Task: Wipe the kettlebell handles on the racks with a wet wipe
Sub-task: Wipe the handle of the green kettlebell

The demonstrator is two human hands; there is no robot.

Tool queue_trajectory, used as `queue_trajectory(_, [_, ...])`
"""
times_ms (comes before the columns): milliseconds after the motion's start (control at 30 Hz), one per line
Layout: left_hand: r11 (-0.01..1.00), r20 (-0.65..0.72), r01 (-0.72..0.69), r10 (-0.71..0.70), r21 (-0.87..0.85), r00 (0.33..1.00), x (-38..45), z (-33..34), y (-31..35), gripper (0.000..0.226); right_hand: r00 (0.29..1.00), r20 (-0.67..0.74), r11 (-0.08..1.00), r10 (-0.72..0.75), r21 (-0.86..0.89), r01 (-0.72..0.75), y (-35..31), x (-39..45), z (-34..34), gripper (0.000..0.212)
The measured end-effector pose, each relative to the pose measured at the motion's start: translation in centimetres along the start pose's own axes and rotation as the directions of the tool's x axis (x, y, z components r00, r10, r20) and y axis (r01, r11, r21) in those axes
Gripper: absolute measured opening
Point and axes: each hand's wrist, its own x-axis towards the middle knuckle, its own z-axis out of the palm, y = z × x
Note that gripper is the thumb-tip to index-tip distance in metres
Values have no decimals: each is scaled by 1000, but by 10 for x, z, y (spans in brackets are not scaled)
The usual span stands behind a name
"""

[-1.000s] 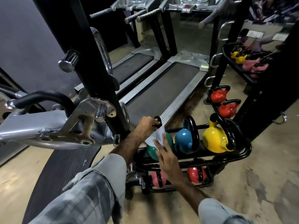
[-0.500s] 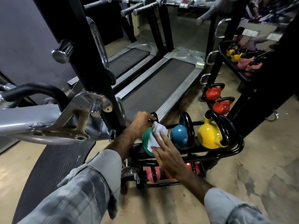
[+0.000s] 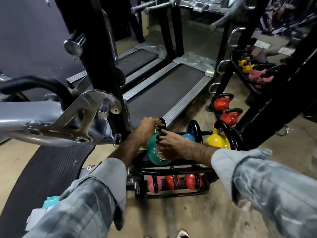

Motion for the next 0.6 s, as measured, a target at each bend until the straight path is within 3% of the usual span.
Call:
queue_trajectory(67, [999, 48, -5, 3, 40, 999, -1, -5, -1, 34, 999, 50, 1000, -15, -15, 15, 6, 5, 0, 26])
queue_trajectory(133, [988, 78, -16, 4, 154, 997, -1, -11, 2, 41, 990, 113, 987, -85, -127, 99, 4, 4, -5, 22])
queue_trajectory(200, [985, 75, -15, 2, 173, 997, -1, -14, 8, 44, 968, 160, 967, -193, -133, 215, 4, -1, -9, 22])
queue_trajectory(267, [979, 76, -16, 0, 204, 997, -2, -15, 8, 47, 956, 75, 955, -282, -76, 288, 12, 0, -10, 27])
queue_trajectory(367, [960, 48, -14, 1, 280, 999, -3, -16, 13, 49, 967, -180, 982, -179, 20, 185, 34, 8, -2, 36])
queue_trajectory(433, [957, 20, 2, -8, 289, 1000, -5, -15, 16, 45, 951, -302, 975, -67, 181, 126, 40, 10, 4, 40])
queue_trajectory(533, [979, -21, 39, -36, 198, 999, -8, -6, 13, 38, 865, -493, 931, 94, 352, 99, 23, -6, 22, 25])
queue_trajectory(600, [995, -71, 79, -74, 63, 995, -13, 4, 8, 40, 831, -509, 873, 225, 484, 60, 1, -25, 40, 26])
